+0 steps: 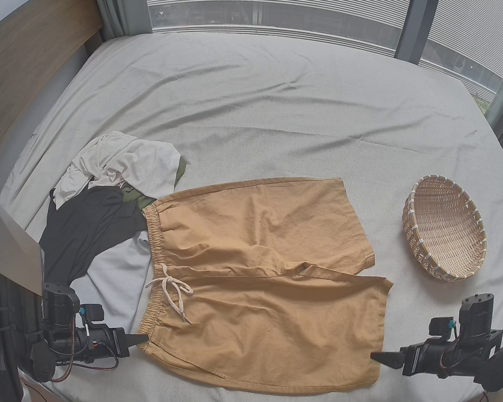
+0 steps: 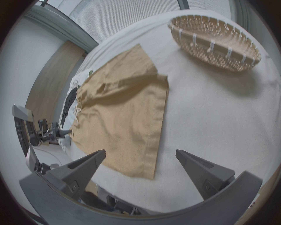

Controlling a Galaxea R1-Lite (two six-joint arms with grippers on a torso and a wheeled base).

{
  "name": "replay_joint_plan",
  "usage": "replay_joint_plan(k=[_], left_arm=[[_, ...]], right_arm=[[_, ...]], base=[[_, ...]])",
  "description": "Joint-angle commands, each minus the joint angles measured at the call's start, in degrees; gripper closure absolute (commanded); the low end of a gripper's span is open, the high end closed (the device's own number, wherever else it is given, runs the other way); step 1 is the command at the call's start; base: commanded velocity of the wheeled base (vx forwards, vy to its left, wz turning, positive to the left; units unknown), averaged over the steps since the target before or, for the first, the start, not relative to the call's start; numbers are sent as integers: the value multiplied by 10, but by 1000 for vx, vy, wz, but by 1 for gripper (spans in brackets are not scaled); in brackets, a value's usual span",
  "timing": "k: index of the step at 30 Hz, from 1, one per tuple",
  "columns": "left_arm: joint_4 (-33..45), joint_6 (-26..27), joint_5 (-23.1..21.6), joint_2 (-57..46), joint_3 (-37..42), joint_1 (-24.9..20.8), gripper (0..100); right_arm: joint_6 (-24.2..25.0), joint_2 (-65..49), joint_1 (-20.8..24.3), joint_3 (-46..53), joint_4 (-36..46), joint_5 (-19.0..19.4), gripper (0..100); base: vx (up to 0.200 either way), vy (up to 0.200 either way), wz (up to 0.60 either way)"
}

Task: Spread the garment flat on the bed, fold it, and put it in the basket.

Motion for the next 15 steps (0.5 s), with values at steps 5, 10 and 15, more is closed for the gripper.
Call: replay_joint_plan(k=[5, 10, 15], left_arm=[[-3, 1, 0, -2, 10, 0, 100], [-3, 1, 1, -2, 10, 0, 100], [-3, 1, 1, -3, 10, 0, 100]], right_arm=[[4, 118, 34, 20, -25, 1, 0], [8, 155, 35, 20, -47, 1, 0], [10, 198, 36, 26, -94, 2, 0]], base=[[0, 0, 0], [0, 0, 0], [0, 0, 0]])
